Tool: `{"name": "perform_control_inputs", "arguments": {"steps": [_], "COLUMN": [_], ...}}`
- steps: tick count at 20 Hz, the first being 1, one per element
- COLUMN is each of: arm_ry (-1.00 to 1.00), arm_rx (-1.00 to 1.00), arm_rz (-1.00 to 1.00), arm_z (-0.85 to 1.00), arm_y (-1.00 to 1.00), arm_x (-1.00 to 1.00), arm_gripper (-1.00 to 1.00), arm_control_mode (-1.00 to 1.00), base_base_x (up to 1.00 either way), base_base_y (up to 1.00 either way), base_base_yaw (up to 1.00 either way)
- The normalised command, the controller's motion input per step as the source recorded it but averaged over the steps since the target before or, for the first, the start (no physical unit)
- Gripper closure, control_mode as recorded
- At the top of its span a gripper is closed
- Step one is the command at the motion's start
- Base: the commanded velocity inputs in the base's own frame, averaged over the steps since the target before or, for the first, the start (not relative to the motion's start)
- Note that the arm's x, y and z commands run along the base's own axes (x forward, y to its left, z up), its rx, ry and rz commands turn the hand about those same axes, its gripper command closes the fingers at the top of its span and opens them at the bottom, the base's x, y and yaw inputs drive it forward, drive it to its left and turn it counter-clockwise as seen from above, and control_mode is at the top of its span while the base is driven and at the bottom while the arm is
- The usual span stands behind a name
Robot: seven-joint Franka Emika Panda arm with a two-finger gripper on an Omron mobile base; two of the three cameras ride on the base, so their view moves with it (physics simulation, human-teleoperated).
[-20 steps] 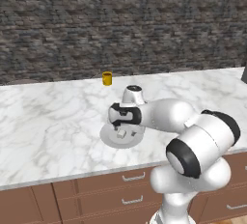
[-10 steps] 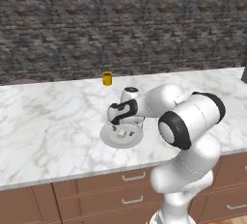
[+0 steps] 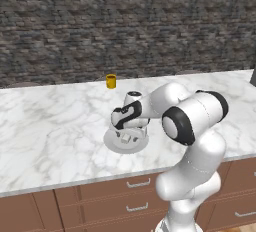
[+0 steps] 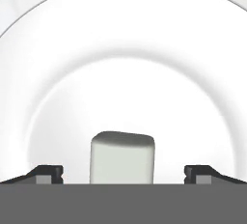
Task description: Pick up the marshmallow and place it in the cup of hot chocolate on the dining counter.
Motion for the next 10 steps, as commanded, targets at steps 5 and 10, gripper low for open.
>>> {"name": "perform_control_inputs", "arguments": {"steps": [5, 10], "arm_ry": [0.00, 0.00], "arm_rx": [0.00, 0.00], "arm_rz": [0.00, 0.00], "arm_z": [-0.09, -0.08], "arm_y": [0.00, 0.00], "arm_x": [0.00, 0.00], "arm_gripper": [-1.00, 1.00], "arm_control_mode": [-1.00, -1.00], "base_base_x": [0.00, 0.00], "base_base_y": [0.00, 0.00], "base_base_yaw": [0.00, 0.00]}}
